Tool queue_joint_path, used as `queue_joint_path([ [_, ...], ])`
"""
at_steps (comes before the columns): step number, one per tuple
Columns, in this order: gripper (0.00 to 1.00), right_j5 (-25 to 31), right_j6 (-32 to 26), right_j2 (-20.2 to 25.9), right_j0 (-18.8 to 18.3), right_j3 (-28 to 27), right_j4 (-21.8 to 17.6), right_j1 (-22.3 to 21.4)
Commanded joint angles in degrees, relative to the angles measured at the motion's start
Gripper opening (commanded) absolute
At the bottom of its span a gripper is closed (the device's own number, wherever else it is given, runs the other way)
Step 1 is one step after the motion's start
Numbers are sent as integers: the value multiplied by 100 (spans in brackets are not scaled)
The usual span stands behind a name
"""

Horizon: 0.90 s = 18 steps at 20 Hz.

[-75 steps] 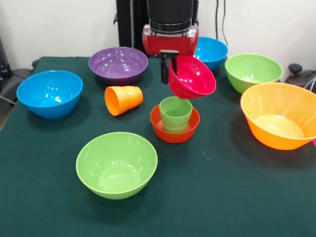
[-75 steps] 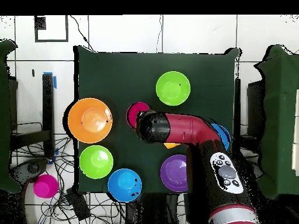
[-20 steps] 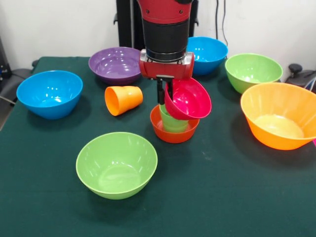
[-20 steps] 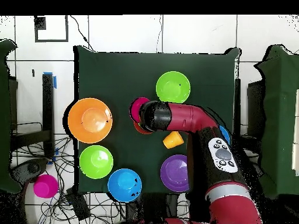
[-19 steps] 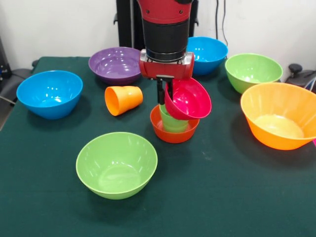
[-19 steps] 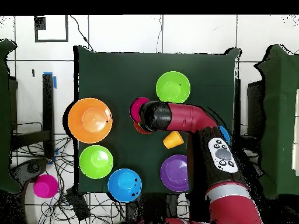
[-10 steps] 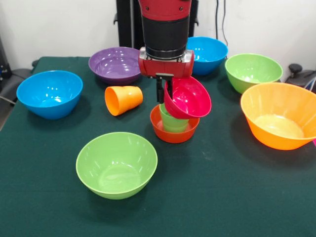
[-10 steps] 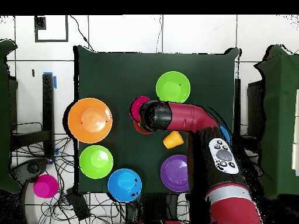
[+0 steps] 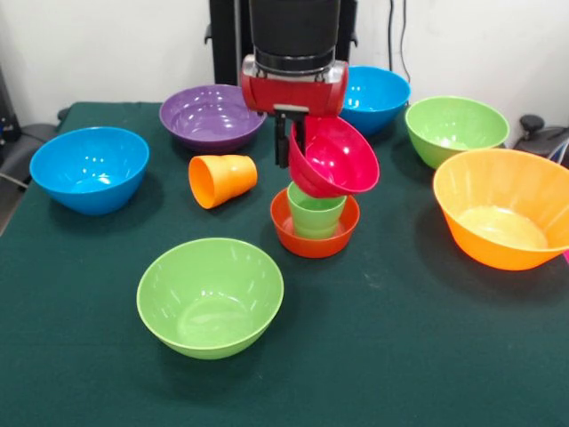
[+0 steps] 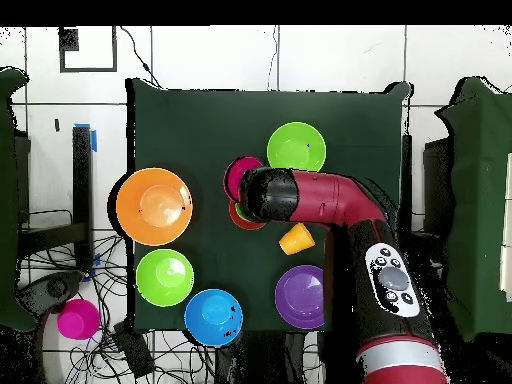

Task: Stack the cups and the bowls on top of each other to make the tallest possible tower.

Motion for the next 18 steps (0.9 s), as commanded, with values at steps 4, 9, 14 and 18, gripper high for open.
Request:
queue_joint_path([
  [4,0,361,502,-6,72,472,105,-110],
  [9,0,294,537,-5,96,408,120,19],
  [14,0,131,606,-1,72,476,143,182],
  [18,0,158,594,-13,74,476,146,174],
])
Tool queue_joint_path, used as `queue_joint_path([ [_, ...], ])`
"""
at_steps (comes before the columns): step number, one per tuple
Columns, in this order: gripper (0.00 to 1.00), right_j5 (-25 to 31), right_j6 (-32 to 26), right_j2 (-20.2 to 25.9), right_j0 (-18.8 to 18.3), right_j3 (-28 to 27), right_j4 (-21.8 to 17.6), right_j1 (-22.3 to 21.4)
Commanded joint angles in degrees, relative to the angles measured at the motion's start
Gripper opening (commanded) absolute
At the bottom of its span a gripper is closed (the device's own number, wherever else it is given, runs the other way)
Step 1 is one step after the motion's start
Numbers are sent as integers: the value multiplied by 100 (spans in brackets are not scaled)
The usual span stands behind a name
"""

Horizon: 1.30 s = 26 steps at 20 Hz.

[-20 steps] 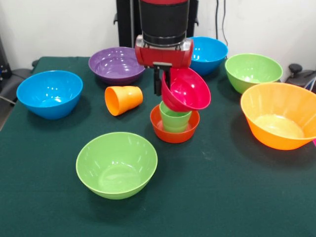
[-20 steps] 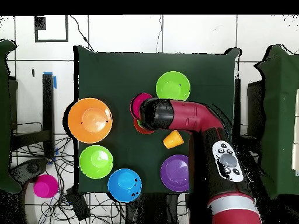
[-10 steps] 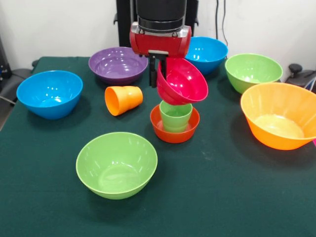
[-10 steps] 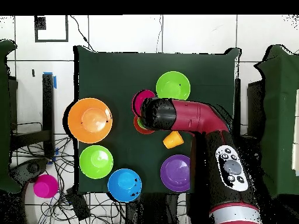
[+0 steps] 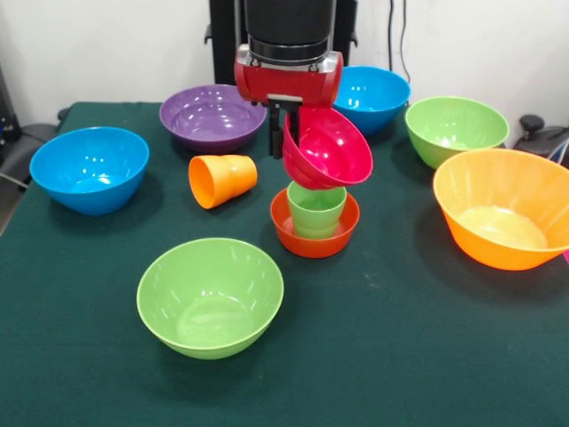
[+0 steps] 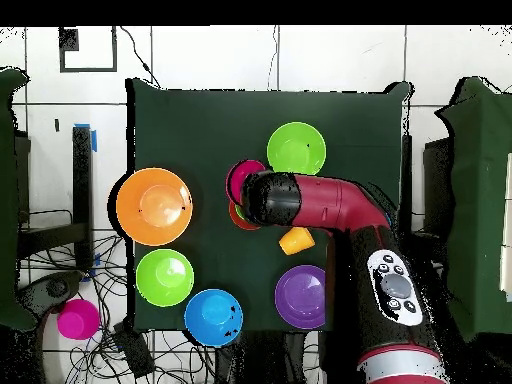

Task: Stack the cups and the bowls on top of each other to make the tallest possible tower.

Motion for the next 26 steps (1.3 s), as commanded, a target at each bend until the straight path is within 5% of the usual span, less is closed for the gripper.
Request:
queue_joint_path([
  [1,0,162,590,60,75,345,120,265],
  [26,0,-188,764,44,96,619,196,238],
])
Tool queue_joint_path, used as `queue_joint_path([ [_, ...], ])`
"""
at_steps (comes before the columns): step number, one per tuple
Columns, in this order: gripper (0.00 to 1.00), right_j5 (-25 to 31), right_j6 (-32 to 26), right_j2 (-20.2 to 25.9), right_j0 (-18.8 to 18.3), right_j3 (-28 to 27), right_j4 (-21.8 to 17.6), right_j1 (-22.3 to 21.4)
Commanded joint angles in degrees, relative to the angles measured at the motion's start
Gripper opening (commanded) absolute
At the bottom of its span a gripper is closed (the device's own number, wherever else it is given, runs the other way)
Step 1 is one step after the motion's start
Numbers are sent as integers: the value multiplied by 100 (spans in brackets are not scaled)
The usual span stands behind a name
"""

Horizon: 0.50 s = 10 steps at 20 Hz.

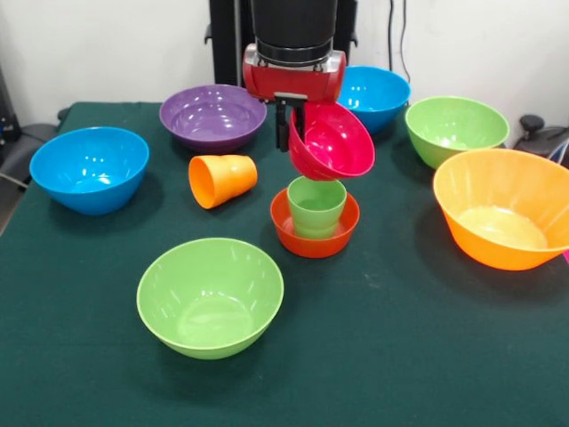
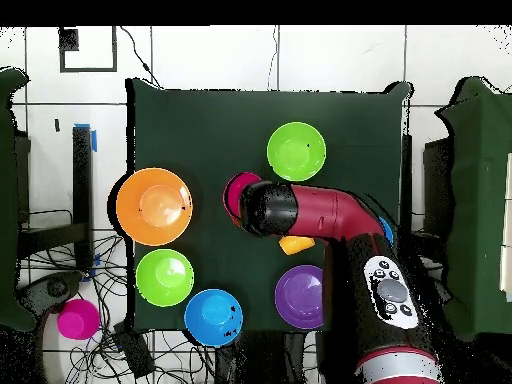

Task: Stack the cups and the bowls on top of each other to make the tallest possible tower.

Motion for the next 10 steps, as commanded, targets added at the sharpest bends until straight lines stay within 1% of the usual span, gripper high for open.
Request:
queue_joint_path([
  [1,0,-168,735,90,86,284,162,247],
  [10,0,-299,681,173,65,159,159,378],
])
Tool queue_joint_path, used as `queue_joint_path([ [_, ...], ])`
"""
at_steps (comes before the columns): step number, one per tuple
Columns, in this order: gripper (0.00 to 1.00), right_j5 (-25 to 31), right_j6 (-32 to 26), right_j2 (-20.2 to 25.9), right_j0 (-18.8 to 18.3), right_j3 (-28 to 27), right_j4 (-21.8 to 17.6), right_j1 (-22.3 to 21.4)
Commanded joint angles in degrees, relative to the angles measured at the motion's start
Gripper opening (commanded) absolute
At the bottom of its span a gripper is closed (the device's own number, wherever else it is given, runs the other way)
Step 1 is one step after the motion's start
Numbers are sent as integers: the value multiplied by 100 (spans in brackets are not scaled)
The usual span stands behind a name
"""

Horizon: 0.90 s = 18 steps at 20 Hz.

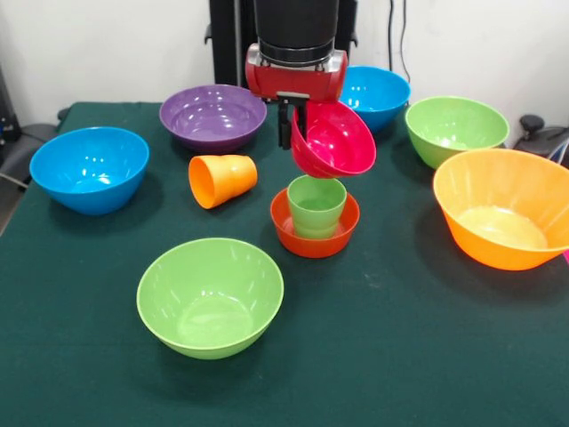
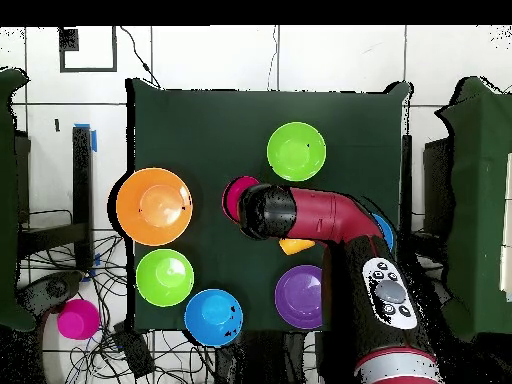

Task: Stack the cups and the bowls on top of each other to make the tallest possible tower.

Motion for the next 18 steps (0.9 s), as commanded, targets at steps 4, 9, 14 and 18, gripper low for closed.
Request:
queue_joint_path([
  [4,0,-120,536,167,53,-101,91,413],
  [9,0,158,463,96,103,-316,35,407],
  [14,0,44,576,78,124,-193,73,368],
  [18,0,-26,712,44,155,-60,127,330],
])
